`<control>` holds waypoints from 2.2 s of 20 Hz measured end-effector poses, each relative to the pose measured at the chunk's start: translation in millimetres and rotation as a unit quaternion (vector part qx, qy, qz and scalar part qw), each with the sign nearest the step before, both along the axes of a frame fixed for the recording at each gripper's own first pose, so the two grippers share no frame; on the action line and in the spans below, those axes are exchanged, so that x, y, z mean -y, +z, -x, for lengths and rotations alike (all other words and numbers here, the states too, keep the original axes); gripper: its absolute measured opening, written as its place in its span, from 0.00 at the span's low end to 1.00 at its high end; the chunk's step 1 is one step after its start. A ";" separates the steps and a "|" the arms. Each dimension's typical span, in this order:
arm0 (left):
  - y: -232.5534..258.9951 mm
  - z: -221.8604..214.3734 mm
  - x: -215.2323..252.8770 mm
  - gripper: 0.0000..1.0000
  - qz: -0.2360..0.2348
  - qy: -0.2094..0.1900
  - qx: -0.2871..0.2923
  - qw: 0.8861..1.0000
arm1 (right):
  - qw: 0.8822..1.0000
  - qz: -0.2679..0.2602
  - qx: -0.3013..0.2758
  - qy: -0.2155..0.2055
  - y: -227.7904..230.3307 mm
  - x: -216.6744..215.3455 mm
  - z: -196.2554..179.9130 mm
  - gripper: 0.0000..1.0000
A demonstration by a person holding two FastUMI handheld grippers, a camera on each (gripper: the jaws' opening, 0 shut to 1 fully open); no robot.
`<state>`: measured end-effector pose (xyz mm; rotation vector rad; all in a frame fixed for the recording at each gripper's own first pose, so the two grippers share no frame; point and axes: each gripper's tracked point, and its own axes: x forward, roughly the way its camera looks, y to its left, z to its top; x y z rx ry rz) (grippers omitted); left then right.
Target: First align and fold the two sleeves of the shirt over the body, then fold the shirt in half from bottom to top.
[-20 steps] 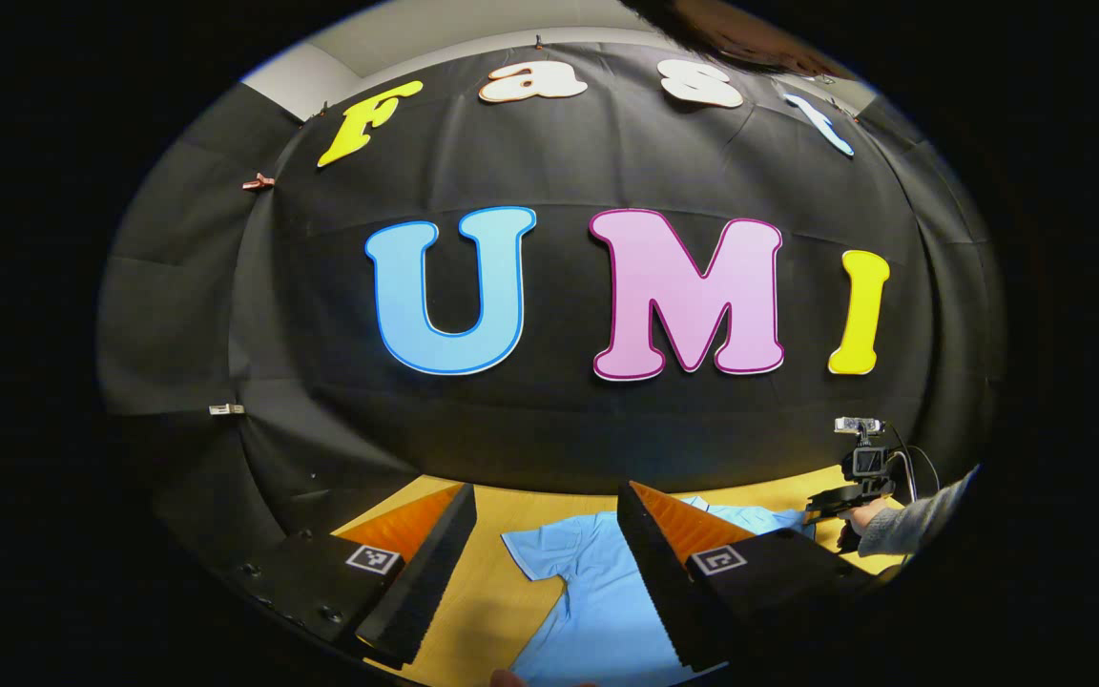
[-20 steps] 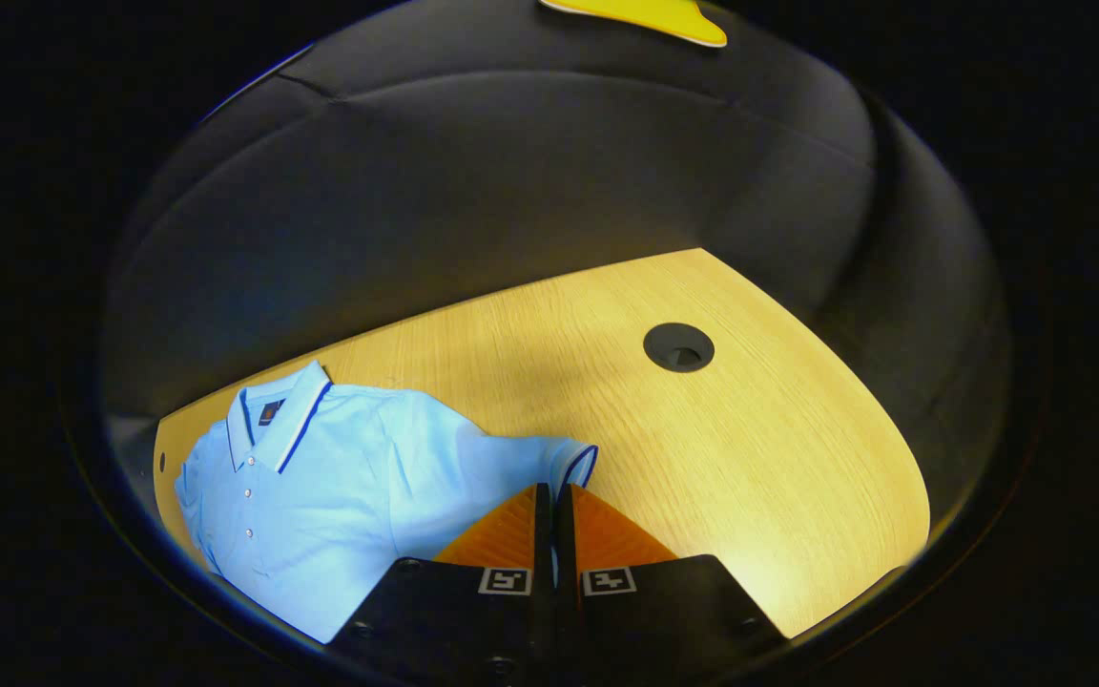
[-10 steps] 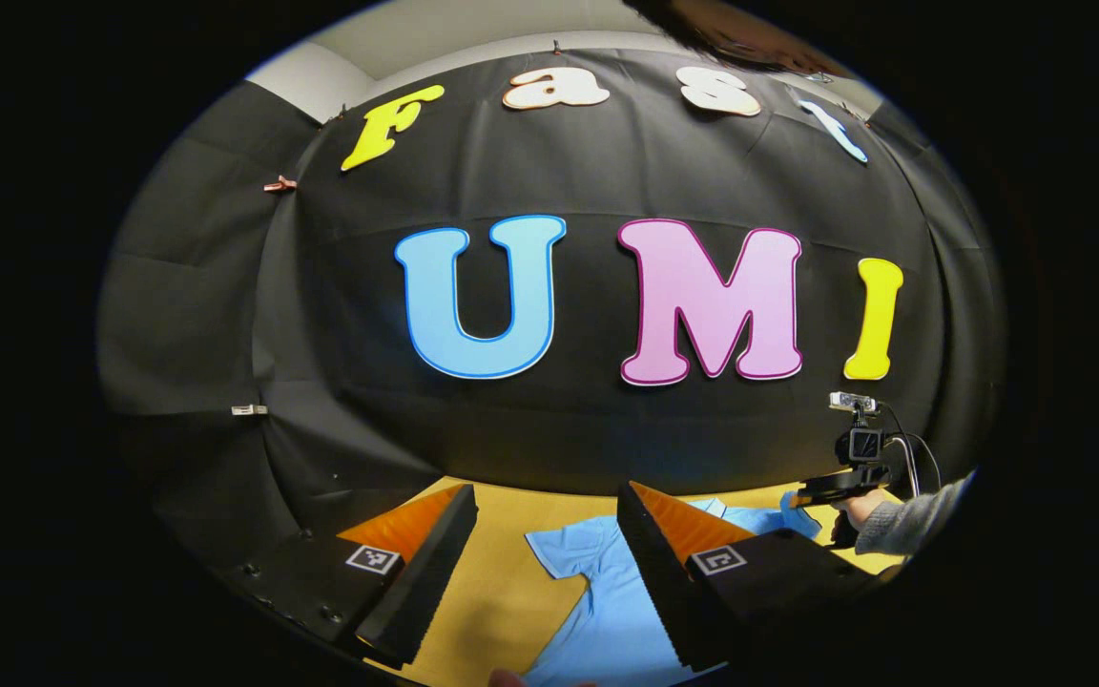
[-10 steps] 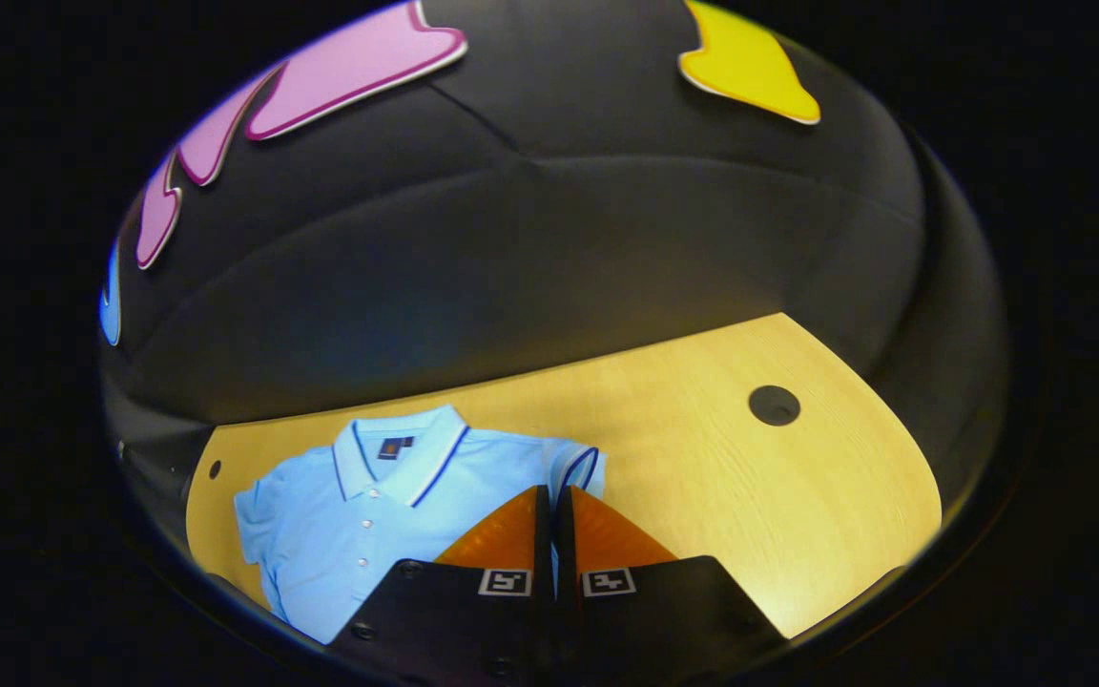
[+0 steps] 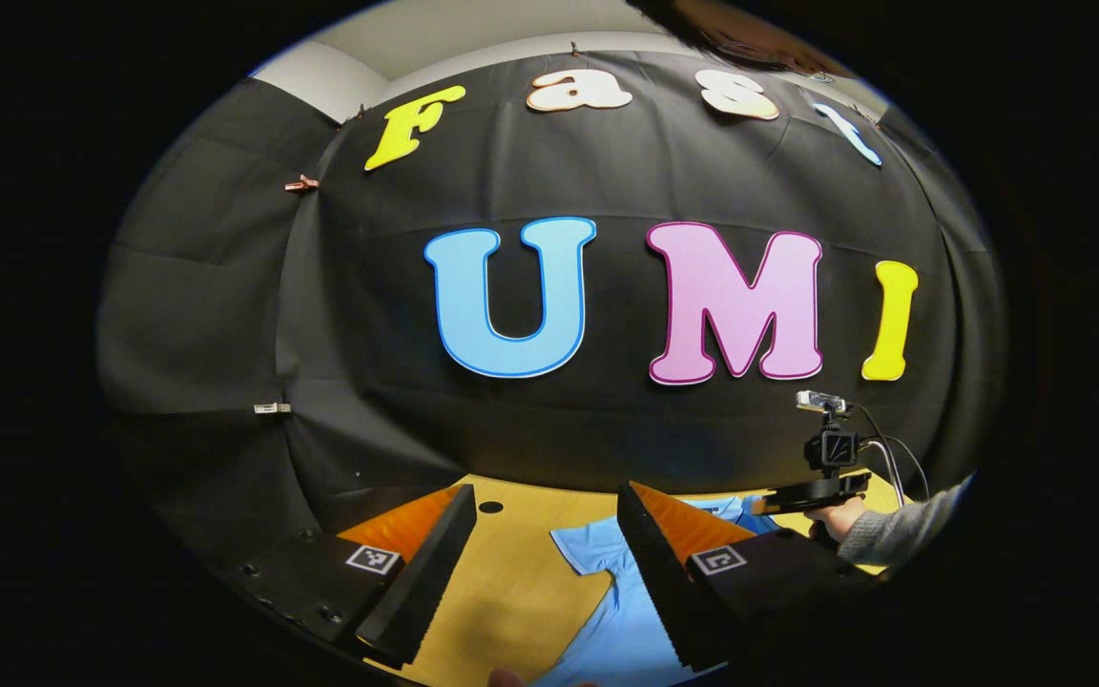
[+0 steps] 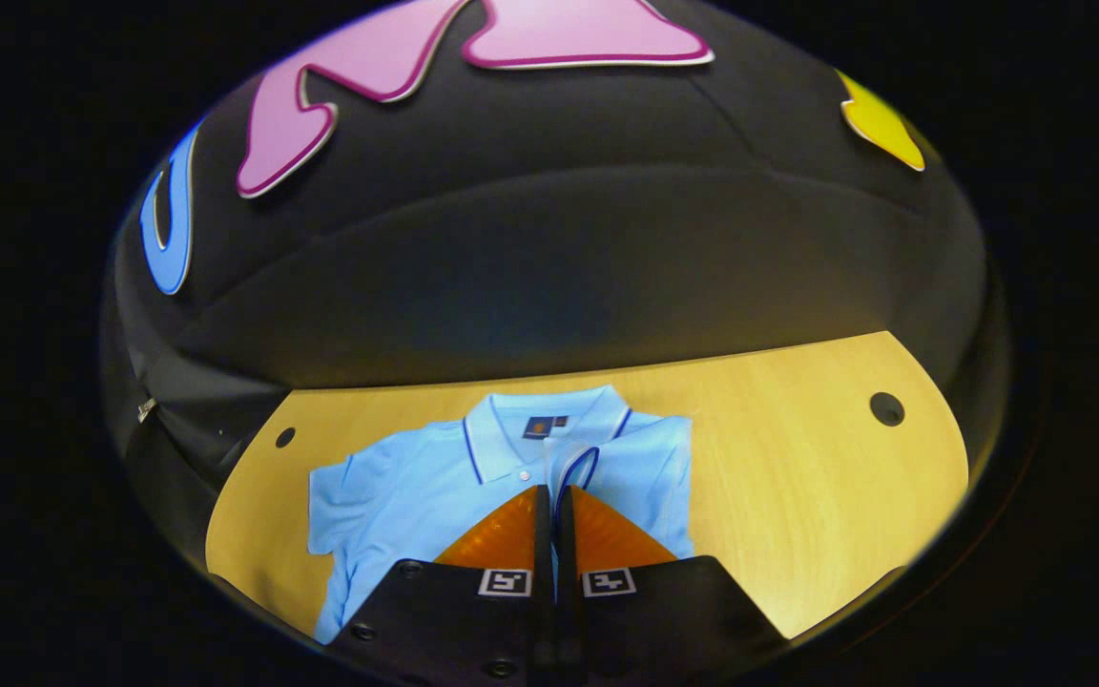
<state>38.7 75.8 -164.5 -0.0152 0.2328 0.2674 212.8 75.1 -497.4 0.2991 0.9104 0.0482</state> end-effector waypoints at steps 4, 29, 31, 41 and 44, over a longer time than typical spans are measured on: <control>-2.0 3.0 -9.3 0.95 -0.001 0.007 -0.001 1.000 | 0.999 0.011 -0.019 0.043 -20.8 -32.3 11.3 0.10; -0.4 9.6 -32.5 0.95 0.000 0.021 -0.001 1.000 | 0.993 0.035 -0.054 0.095 -64.5 -86.4 36.2 0.53; -1.2 10.8 -33.1 0.95 -0.001 0.022 -0.004 1.000 | 0.993 0.050 -0.043 0.098 -62.5 -85.4 34.4 0.70; 2.8 9.6 -34.2 0.95 0.004 0.020 -0.004 1.000 | 0.991 0.050 0.114 0.046 35.1 -55.1 -1.2 0.84; 3.8 2.6 -30.3 0.95 0.012 0.015 0.002 1.000 | 0.983 0.046 0.176 0.031 96.2 -42.0 1.2 0.83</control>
